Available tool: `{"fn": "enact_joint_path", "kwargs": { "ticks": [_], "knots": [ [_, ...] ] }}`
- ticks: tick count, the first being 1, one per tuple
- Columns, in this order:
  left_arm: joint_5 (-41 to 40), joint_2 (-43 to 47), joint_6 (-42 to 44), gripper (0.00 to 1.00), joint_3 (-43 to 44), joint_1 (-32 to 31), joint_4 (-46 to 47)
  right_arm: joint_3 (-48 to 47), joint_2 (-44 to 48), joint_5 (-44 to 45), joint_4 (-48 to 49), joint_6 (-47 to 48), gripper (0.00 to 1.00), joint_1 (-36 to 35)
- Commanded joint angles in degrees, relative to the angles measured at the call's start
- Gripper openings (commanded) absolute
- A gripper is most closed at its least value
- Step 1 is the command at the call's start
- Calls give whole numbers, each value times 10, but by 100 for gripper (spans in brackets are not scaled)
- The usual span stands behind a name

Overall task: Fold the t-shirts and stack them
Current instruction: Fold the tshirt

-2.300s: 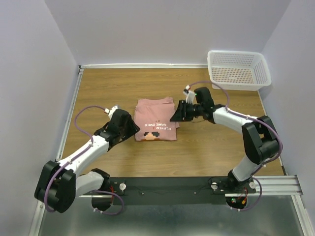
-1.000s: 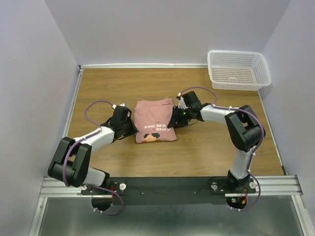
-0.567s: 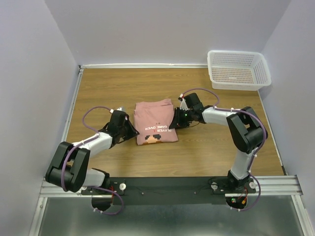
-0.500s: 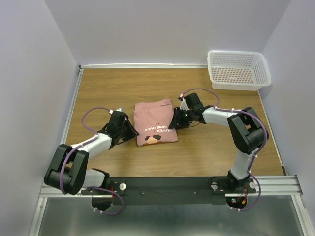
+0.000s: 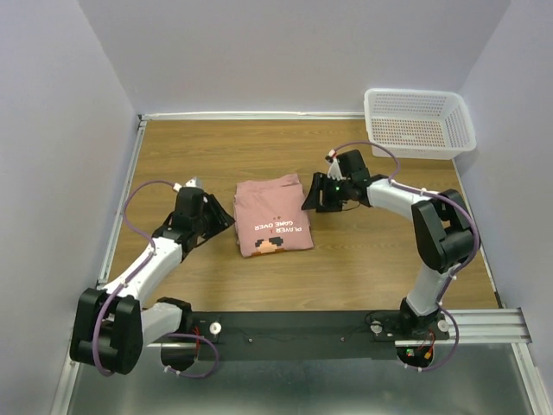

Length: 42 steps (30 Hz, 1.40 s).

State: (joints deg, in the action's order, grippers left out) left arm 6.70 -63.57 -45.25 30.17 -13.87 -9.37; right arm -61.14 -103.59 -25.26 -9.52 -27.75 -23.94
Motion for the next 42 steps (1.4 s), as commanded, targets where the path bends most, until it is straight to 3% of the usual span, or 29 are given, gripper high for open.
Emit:
{"fn": "enact_joint_path", "kwargs": {
  "ticks": [1, 3, 5, 13, 19, 23, 26, 32, 33, 34, 37, 42],
  "knots": [
    [-29, -8, 34, 47, 59, 3, -13, -60, 5, -26, -4, 18, 68, 0],
    [-22, -36, 42, 26, 89, 3, -4, -91, -6, -21, -4, 15, 66, 2],
    [2, -74, 49, 13, 112, 3, 21, -127, -35, -32, -3, 23, 59, 5],
    [30, -251, 50, 4, 189, 7, 91, -238, -169, -91, 4, 22, 27, 20],
    [47, -382, 35, 1, 227, 39, 111, -260, -241, -103, 9, 16, 24, 47],
    [82, -380, 25, 1, 212, 60, 113, -244, -225, -89, 6, 21, 24, 58],
    [91, -317, 30, 8, 192, 60, 103, -211, -165, -83, 5, 20, 27, 58],
    [42, -161, 63, 47, 183, 60, 24, -107, -63, -51, -18, -5, 57, 47],
    [20, -143, 79, 57, 182, 60, 14, -94, -44, -33, -33, -6, 60, 42],
    [9, -126, 85, 60, 180, 60, 2, -86, -39, -21, -43, -2, 63, 36],
    [-49, -61, 111, 67, 180, 60, -64, -63, -23, 18, -74, -2, 72, 10],
    [-158, 41, 135, 68, 172, 60, -119, -55, -24, 76, -95, -14, 73, -31]
  ]
}}
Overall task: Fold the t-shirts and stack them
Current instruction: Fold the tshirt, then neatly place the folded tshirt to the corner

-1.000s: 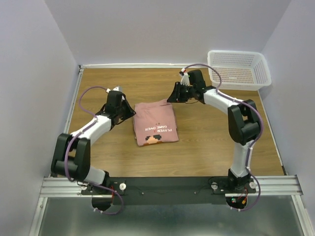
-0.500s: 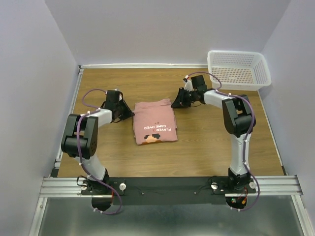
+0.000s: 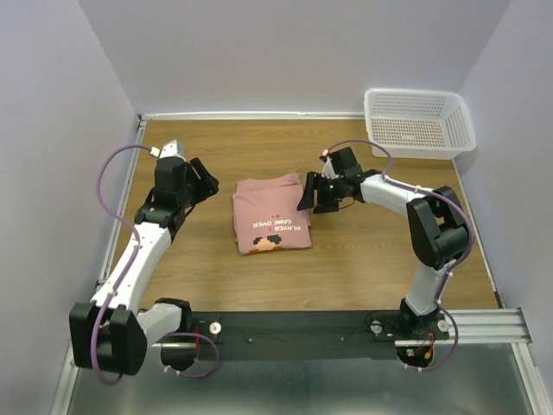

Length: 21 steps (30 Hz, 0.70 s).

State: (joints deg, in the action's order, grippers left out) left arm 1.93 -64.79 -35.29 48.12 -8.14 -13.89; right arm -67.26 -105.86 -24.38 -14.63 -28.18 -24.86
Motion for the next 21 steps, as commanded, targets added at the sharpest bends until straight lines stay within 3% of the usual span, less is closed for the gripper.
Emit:
{"fn": "enact_joint_path", "kwargs": {
  "ticks": [1, 6, 12, 15, 19, 20, 21],
  "knots": [
    [-125, 69, 38, 68, -11, 2, -78, 6, -5, 72, -47, -14, 73, -27],
    [-207, 163, 59, 68, -43, 2, -69, -18, -34, 99, -54, -23, 73, -61],
    [-249, 194, 73, 68, -62, -6, -59, -49, -65, 121, -69, -33, 68, -90],
    [-254, 206, 68, 68, -78, -21, -49, -59, -80, 143, -83, -33, 56, -98],
    [-268, 215, 73, 68, -78, -40, -43, -52, -66, 215, -108, -26, 20, -96],
    [-271, 220, 73, 68, -80, -42, -41, -52, -59, 235, -118, -8, 4, -92],
    [-275, 227, 72, 67, -82, -49, -40, -53, -54, 281, -130, 3, 1, -86]
  ]
}}
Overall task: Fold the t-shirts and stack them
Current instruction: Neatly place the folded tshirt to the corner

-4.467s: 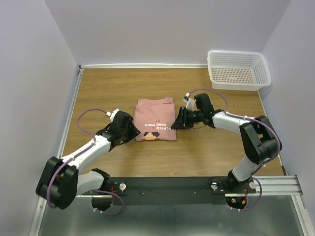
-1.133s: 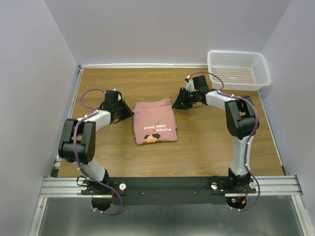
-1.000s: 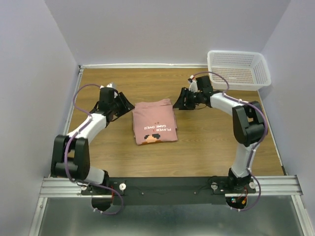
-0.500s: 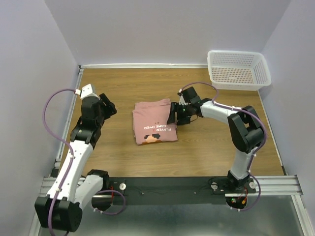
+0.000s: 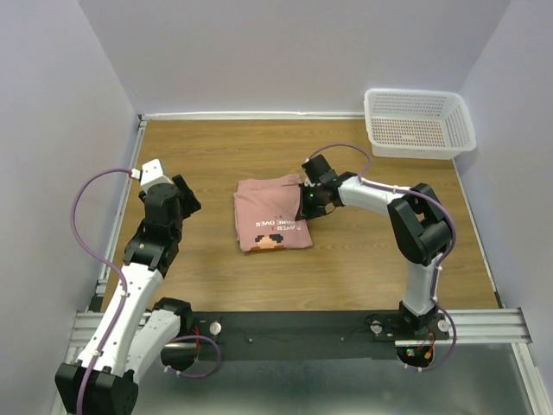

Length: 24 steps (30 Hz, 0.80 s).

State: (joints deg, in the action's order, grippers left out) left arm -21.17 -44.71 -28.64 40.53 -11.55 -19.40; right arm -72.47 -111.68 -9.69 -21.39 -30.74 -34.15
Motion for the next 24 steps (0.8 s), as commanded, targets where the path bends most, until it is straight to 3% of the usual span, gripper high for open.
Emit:
{"fn": "enact_joint_path", "kwargs": {
  "ticks": [1, 8, 15, 24],
  "knots": [
    [-48, 31, 5, 68, -5, -16, 14, 1, 10, 157, -84, 52, 1, 13],
    [-72, 78, 3, 68, -14, -46, 19, 60, 80, 330, -122, 158, 1, 135],
    [-98, 100, -3, 68, -17, -71, 16, 87, 92, 512, -114, 293, 1, 196],
    [-115, 80, -14, 68, -12, -93, -1, 66, 47, 563, -47, 400, 1, 308]
  ]
}}
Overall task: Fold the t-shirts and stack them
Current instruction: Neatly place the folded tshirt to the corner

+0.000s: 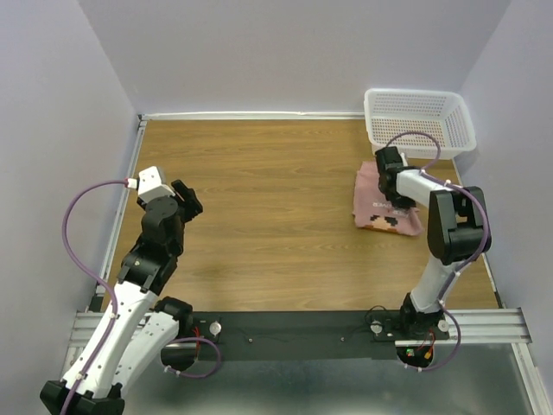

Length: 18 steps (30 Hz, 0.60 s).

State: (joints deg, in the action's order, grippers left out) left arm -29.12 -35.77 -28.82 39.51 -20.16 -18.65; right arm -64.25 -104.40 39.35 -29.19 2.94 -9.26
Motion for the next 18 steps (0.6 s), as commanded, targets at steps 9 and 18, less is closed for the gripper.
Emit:
{"fn": "enact_joint_path", "kwargs": {
  "ticks": [9, 18],
  "knots": [
    [-32, -45, -22, 68, 5, -18, -28, -105, -74, 136, 78, 80, 9, 166],
    [-1, -74, -24, 68, 35, -18, -23, -180, -93, 203, 79, 49, 85, 175]
  ]
}}
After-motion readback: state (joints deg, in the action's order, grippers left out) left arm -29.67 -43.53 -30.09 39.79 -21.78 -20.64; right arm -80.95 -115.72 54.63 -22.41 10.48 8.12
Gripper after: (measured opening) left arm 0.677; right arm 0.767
